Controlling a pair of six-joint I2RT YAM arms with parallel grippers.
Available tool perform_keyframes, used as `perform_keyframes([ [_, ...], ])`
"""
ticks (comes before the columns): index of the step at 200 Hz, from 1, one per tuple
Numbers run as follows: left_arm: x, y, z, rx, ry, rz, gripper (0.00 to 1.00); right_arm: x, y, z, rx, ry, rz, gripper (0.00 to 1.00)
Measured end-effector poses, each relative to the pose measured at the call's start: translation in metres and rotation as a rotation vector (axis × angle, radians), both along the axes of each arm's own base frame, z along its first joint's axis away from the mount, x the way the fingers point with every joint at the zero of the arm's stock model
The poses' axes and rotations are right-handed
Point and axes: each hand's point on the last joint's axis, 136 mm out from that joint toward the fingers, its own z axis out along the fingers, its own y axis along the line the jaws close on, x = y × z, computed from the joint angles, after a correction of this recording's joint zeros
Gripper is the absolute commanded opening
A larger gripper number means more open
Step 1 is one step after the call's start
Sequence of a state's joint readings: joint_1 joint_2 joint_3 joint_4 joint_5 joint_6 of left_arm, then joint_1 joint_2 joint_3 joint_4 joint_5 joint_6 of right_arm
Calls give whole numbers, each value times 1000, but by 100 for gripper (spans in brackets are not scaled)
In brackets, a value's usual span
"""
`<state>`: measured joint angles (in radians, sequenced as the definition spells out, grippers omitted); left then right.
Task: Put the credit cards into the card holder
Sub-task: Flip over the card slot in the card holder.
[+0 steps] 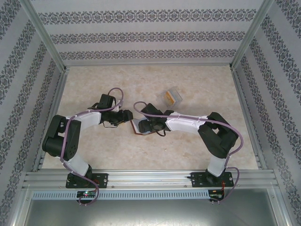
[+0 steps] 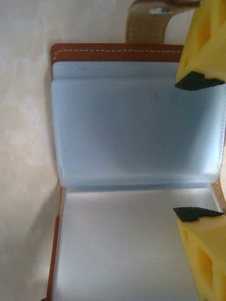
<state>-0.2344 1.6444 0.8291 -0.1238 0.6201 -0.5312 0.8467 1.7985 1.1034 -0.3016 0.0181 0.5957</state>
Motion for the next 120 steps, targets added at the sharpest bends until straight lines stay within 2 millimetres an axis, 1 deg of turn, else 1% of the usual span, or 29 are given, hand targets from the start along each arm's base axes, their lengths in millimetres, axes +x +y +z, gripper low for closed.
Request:
perform_keyframes([
  [16, 0, -1, 3, -14, 10, 18, 77, 3, 11, 8, -6, -31, 32, 83],
  [34, -3, 0, 5, -33, 21, 44, 79, 1, 21, 10, -25, -49, 65, 85],
  [50, -8, 3, 7, -46, 34, 75, 81, 0, 28, 6, -58, -54, 85, 86],
  [70, -8, 14, 14, -62, 33, 129, 87, -2, 33, -9, -100, -36, 97, 86],
  [79, -7, 21, 18, -69, 29, 156, 87, -3, 33, -17, -123, -27, 102, 86],
  [87, -5, 26, 22, -76, 24, 179, 87, -2, 32, -20, -142, -29, 99, 86],
  [102, -3, 32, 26, -83, 17, 205, 84, -3, 36, -17, -147, -35, 103, 87],
  [120, -4, 32, 26, -90, 24, 204, 77, -3, 35, -16, -153, -38, 100, 87],
])
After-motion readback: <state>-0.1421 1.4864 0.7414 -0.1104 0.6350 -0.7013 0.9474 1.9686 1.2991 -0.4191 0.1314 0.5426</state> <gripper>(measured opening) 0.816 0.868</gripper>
